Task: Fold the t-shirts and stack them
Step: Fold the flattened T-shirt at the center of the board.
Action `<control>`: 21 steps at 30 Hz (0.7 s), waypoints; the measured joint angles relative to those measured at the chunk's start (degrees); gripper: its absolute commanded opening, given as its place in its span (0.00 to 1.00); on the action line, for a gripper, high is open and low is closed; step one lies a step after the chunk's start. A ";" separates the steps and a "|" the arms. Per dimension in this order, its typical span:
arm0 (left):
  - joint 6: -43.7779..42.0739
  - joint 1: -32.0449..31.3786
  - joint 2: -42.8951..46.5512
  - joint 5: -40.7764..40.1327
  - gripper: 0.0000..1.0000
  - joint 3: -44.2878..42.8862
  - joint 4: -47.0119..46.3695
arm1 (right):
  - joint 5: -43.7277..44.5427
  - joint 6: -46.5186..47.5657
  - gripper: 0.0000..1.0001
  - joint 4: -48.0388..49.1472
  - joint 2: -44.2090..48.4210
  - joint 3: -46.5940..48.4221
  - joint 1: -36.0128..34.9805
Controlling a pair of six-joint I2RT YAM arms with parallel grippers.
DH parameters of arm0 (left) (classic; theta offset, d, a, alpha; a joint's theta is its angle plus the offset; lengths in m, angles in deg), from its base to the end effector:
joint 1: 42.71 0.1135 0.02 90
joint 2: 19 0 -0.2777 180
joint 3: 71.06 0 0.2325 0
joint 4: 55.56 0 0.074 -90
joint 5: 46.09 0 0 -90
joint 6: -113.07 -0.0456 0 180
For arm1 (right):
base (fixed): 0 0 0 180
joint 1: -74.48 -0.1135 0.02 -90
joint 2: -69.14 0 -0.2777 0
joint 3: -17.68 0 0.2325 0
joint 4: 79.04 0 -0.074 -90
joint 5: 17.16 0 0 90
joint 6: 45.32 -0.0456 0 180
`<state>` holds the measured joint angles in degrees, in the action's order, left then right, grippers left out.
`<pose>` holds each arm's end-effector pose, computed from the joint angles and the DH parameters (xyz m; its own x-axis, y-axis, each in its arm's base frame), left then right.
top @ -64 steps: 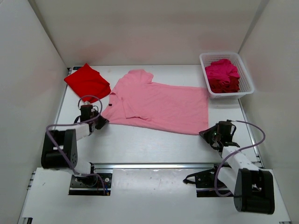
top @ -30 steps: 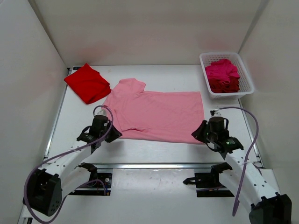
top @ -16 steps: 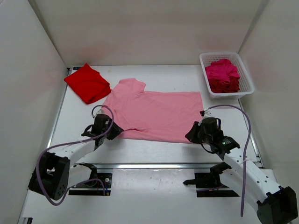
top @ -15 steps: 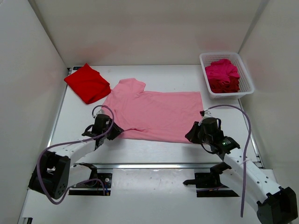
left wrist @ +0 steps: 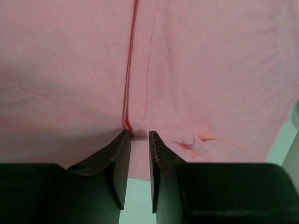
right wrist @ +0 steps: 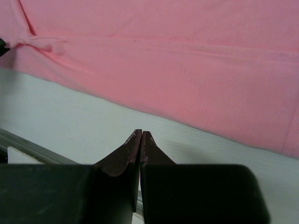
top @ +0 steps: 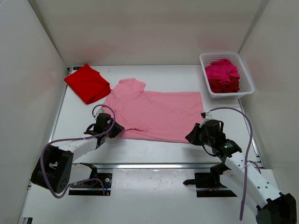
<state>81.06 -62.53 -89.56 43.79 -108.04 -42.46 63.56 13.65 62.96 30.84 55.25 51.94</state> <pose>0.1913 -0.0689 0.1598 -0.6492 -0.6674 -0.3650 -0.4014 0.7081 -0.5810 0.1148 0.0556 0.2082 -0.7501 0.2395 -0.6165 -0.1259 0.8634 0.4886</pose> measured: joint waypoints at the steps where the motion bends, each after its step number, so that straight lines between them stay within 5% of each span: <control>1: 0.17 -0.04 0.07 -0.22 0.33 0.00 -0.37 | -0.02 0.00 0.00 -0.11 0.04 -0.02 -0.42; 14: 0.81 -0.55 -3.19 -0.96 0.30 -1.31 -1.27 | -1.62 0.68 0.00 -0.07 1.46 -0.04 0.87; 21: 1.18 -1.03 -3.37 -1.05 0.09 -1.31 -1.46 | -2.43 1.31 0.00 -0.28 1.84 -0.02 2.38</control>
<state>82.24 -63.55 -92.93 42.74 -109.35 -43.92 61.13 14.96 62.67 32.67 55.22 54.32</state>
